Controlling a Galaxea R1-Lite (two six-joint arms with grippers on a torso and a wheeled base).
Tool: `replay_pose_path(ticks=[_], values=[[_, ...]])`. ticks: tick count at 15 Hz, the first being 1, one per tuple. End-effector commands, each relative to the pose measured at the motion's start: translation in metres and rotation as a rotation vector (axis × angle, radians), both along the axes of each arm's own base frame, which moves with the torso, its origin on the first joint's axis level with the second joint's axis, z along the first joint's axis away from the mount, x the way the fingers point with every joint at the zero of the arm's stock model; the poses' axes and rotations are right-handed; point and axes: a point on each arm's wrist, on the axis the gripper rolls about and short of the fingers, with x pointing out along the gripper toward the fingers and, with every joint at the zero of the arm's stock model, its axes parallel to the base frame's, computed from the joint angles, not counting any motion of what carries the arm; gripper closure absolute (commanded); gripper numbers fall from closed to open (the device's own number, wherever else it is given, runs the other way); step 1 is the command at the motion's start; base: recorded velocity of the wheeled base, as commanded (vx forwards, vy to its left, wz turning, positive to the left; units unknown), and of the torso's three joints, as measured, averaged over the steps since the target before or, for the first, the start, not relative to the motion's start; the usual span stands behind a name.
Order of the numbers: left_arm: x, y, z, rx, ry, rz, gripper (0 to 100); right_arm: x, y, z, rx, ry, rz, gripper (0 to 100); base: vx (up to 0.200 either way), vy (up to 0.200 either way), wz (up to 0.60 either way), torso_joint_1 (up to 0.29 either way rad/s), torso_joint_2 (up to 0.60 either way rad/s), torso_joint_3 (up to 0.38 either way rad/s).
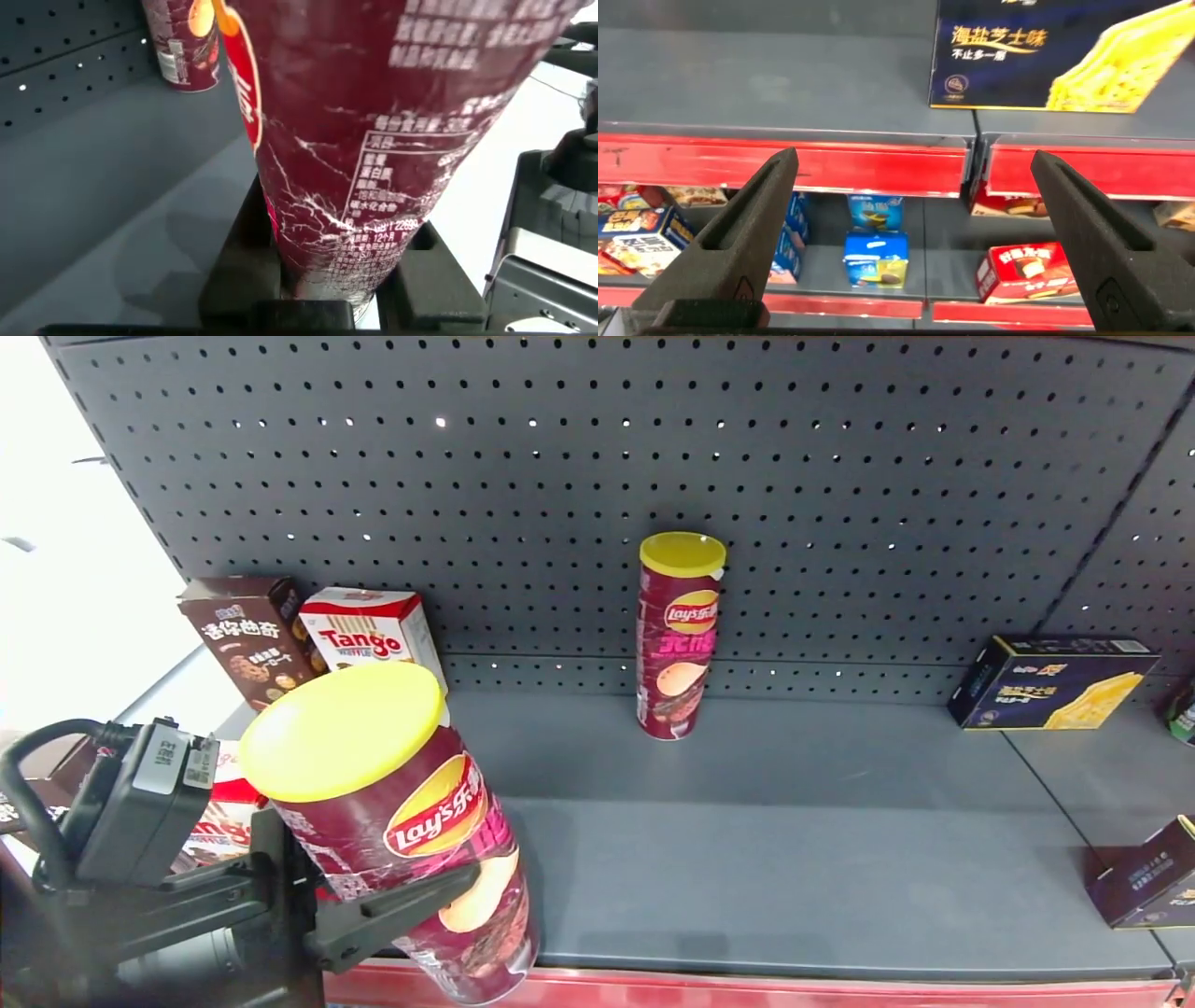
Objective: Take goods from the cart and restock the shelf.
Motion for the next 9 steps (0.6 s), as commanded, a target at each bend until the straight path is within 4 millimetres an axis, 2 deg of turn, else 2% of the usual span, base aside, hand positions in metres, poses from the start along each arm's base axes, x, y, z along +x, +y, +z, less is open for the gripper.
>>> replay_pose_path(ticks=[1,3,5,9], values=[[0.0004,0.0003,-0.0002,0.001,0.001,0.002,100,0.0001,0.0000,0.0001,0.000,0.001,0.000,0,0.000,0.000,0.00,0.000,0.00,0.000],[0.0004,0.0003,-0.0002,0.001,0.001,0.002,100,0.0001,0.0000,0.0001,0.000,0.001,0.000,0,0.000,0.000,0.00,0.000,0.00,0.000],[0.0001,0.0004,0.0000,0.000,-0.001,0.002,100,0.0001,0.0000,0.0001,0.000,0.001,0.000,0,0.000,0.000,-0.60,0.002,0.00,0.002],[-0.0050,0.0034,-0.0041,0.003,0.004,0.005,100,0.0001,0.0000,0.0001,0.000,0.001,0.000,0,0.000,0.000,0.00,0.000,0.00,0.000]])
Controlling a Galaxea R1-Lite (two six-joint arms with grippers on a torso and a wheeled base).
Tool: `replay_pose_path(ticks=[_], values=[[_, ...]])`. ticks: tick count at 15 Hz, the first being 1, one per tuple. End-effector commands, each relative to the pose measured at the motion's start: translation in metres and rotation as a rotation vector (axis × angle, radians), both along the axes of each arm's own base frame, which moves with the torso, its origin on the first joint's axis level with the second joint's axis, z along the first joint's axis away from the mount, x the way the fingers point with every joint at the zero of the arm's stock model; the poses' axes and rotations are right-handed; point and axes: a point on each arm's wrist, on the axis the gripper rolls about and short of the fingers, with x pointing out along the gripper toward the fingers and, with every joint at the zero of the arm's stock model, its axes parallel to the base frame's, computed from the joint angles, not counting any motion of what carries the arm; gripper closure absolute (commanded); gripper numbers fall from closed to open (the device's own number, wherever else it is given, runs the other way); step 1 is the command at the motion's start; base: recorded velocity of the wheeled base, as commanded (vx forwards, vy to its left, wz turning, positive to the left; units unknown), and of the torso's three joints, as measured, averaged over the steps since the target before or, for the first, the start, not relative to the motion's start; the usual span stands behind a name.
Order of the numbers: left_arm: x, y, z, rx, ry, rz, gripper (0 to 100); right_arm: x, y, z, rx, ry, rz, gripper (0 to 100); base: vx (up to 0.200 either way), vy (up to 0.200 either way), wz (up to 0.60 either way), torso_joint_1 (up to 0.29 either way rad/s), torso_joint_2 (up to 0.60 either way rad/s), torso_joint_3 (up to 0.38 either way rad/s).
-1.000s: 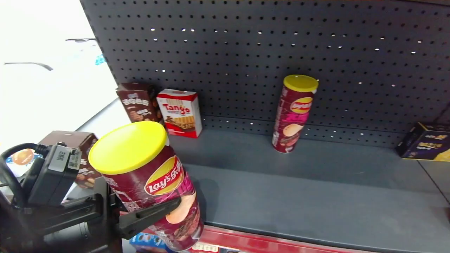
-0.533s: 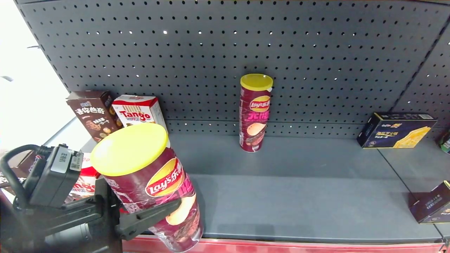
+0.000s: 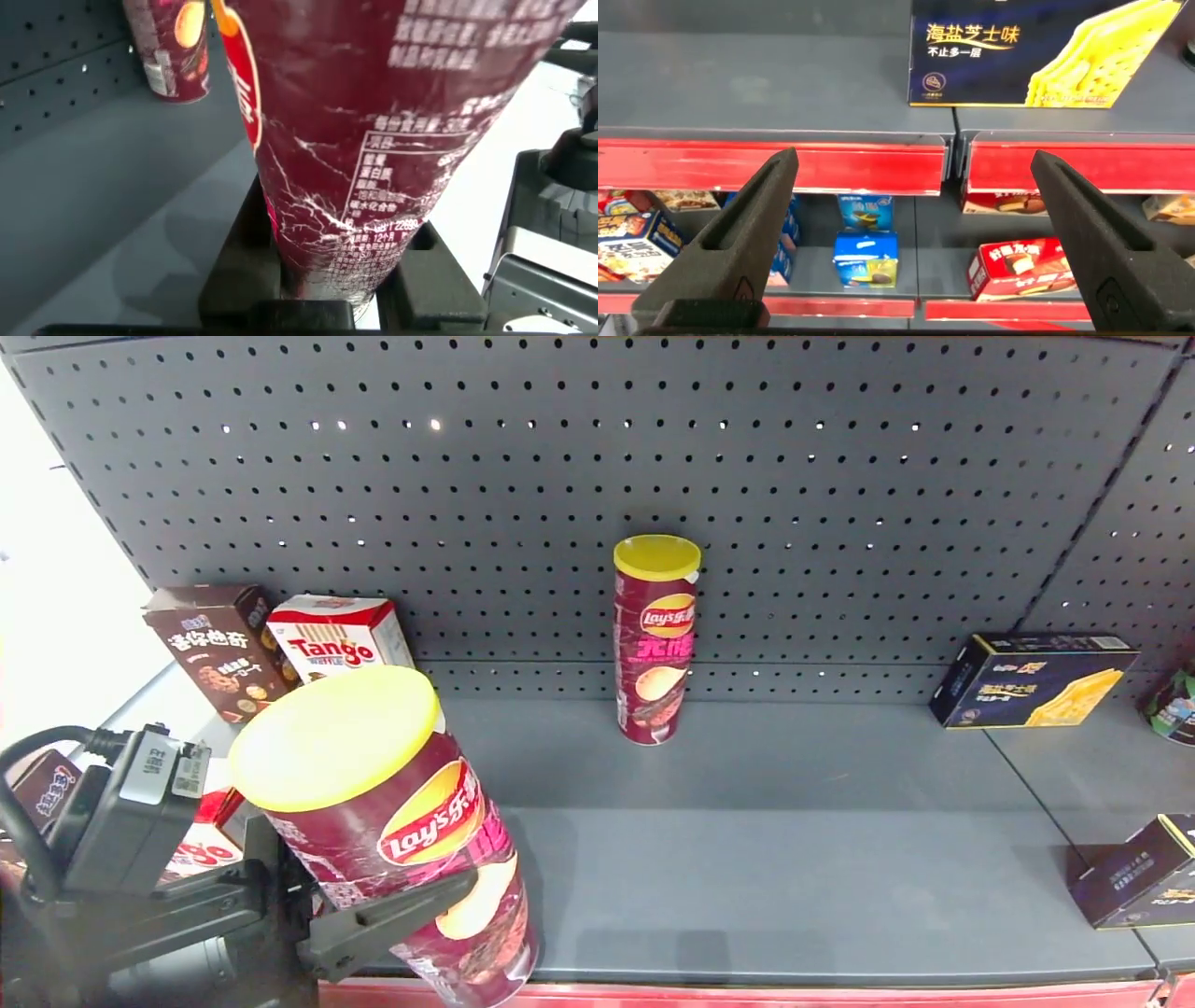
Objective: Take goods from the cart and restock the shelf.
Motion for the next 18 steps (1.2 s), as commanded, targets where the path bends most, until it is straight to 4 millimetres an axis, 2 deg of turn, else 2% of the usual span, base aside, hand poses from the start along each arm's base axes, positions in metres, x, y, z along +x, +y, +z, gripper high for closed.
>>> replay_pose_path(ticks=[1,8,10,11,12,14,15,16,18], values=[[-0.004,0.002,-0.006,0.009,0.017,-0.001,100,0.000,0.000,0.000,-0.002,0.001,-0.001,0,0.000,0.000,0.00,0.000,0.00,0.000],[-0.012,0.005,0.000,0.007,-0.032,0.014,100,0.001,0.000,0.001,-0.015,0.015,0.033,0,0.000,0.000,0.00,0.000,0.00,0.000],[-0.008,0.004,0.007,-0.004,-0.057,0.070,100,0.001,0.002,0.066,-0.005,-0.042,0.113,0,0.000,0.000,0.00,0.000,0.00,0.000],[-0.007,0.004,0.009,-0.008,-0.058,0.073,100,0.010,0.003,0.075,0.015,0.016,0.145,0,0.000,0.000,0.00,0.000,0.00,0.000],[-0.004,0.003,0.011,-0.011,-0.063,0.076,100,0.011,0.003,0.087,0.013,0.002,0.186,0,0.000,0.000,0.00,0.000,0.00,0.000],[0.005,-0.001,0.016,-0.013,-0.067,0.074,100,0.027,0.005,0.118,0.016,0.033,0.274,0,0.000,0.000,0.00,0.000,0.00,0.000],[0.007,-0.003,0.015,-0.011,-0.062,0.068,100,0.045,0.007,0.138,0.017,0.061,0.318,0,0.000,0.000,0.00,0.000,0.00,0.000],[0.010,-0.004,0.014,-0.006,-0.053,0.065,100,0.061,0.010,0.149,0.000,0.084,0.381,0,0.000,0.000,0.00,0.000,0.00,0.000],[0.010,-0.004,0.013,-0.005,-0.051,0.067,100,0.092,0.020,0.155,-0.056,0.158,0.475,0,0.000,0.000,0.00,0.000,0.00,0.000]])
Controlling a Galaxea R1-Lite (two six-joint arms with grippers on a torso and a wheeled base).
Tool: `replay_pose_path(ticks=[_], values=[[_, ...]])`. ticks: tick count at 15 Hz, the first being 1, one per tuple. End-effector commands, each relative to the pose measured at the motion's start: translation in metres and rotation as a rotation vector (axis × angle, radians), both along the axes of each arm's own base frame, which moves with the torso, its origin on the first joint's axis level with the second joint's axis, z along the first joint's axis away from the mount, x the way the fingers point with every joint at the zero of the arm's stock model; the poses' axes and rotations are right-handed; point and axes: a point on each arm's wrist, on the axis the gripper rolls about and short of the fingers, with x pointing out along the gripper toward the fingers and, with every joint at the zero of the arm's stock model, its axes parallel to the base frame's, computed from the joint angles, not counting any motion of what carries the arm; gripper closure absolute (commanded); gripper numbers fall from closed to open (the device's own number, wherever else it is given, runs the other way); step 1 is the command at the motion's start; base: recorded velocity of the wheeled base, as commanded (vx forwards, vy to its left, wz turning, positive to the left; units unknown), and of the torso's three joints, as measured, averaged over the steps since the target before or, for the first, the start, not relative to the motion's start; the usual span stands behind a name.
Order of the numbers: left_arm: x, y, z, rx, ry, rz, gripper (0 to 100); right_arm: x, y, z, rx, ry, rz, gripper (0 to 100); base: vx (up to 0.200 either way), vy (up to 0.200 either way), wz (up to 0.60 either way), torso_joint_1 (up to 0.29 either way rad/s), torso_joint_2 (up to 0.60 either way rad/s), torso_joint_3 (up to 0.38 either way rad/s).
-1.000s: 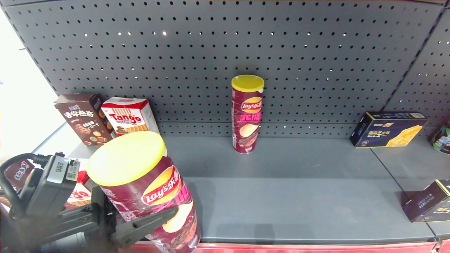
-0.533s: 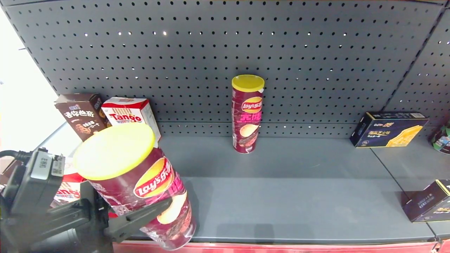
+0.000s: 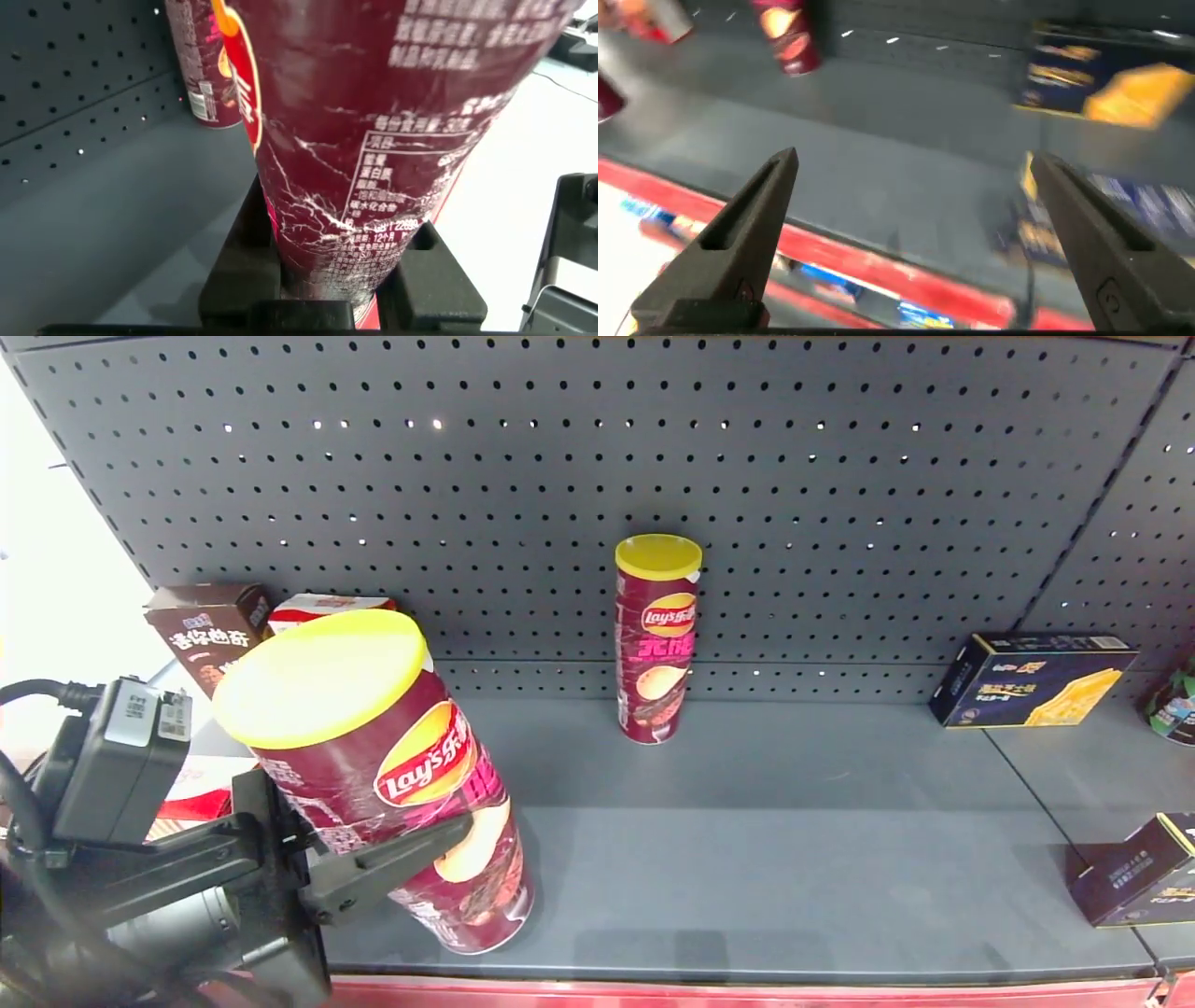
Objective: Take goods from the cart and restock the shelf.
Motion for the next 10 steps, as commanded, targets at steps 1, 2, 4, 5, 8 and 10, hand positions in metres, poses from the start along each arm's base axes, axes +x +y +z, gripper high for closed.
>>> replay_pose_path(ticks=[1,2,4,5,8,10], values=[[0.003,-0.001,-0.002,0.006,0.013,0.001,100,0.062,0.017,0.015,-0.066,0.138,0.147,0,0.000,0.000,0.00,0.000,0.00,0.000],[0.005,-0.002,-0.002,0.006,0.013,0.002,100,0.080,0.022,0.012,-0.073,0.149,0.159,0,0.000,0.000,0.00,0.000,0.00,0.000],[0.007,-0.003,-0.001,0.006,0.013,0.002,100,0.118,0.031,0.012,-0.097,0.086,0.175,0,0.000,0.000,0.00,0.000,0.00,0.000],[0.007,-0.003,-0.003,0.010,0.020,0.002,100,0.136,0.037,0.013,-0.093,0.060,0.203,0,0.000,0.000,0.00,0.000,0.00,0.000],[0.008,-0.003,-0.002,0.008,0.020,0.007,100,0.182,0.056,0.027,-0.089,-0.011,0.326,0,0.000,0.000,0.00,0.000,0.00,0.000],[0.007,-0.003,-0.002,0.004,0.023,0.008,100,0.221,0.071,0.041,-0.129,-0.057,0.447,0,0.000,0.000,0.00,0.000,0.00,0.000]])
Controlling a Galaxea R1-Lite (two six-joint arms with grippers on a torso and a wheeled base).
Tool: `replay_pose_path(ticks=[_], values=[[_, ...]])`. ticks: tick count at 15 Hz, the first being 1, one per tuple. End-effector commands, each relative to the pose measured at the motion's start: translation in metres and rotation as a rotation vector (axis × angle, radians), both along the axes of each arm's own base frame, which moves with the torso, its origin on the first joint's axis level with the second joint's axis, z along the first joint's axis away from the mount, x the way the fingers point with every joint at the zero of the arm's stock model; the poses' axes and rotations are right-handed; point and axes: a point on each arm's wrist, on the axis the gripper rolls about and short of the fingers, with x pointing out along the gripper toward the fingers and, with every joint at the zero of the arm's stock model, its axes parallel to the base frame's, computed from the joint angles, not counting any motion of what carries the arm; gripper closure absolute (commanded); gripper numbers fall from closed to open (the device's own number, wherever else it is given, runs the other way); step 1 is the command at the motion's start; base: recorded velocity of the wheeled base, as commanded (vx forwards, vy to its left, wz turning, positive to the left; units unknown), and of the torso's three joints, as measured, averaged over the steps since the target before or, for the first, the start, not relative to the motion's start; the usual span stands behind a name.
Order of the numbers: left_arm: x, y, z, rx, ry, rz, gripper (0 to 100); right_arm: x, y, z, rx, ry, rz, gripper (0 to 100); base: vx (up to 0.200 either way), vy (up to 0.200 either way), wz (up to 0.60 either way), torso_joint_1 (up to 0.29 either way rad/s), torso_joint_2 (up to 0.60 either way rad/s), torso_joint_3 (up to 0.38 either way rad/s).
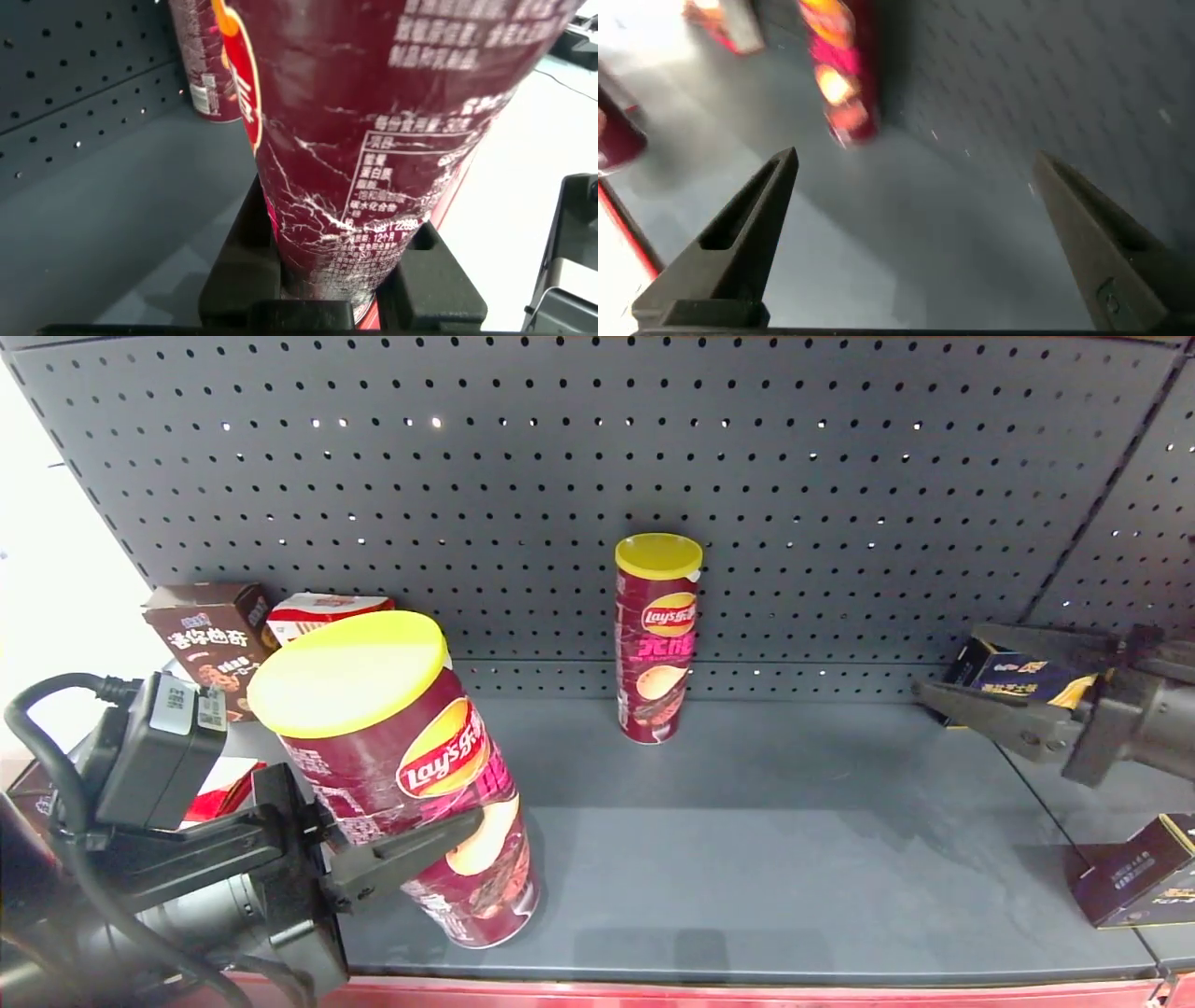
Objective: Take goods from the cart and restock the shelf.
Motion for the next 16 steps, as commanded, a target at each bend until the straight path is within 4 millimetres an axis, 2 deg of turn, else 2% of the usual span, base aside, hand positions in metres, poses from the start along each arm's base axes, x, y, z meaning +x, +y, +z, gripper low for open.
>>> replay_pose_path(ticks=[1,6,16], values=[[0.000,0.000,0.000,0.000,0.002,0.001,100,0.058,0.022,-0.004,-0.042,0.024,0.118,0,0.000,0.000,0.00,0.000,0.00,0.000],[-0.001,0.000,-0.002,0.002,0.008,0.001,100,0.096,0.046,-0.013,-0.034,0.025,0.508,0,0.000,0.000,0.00,0.000,0.00,0.000],[0.000,-0.001,0.000,-0.001,0.004,-0.005,100,0.158,0.075,-0.035,-0.034,0.020,0.540,0,0.000,0.000,0.00,0.000,0.00,0.000]])
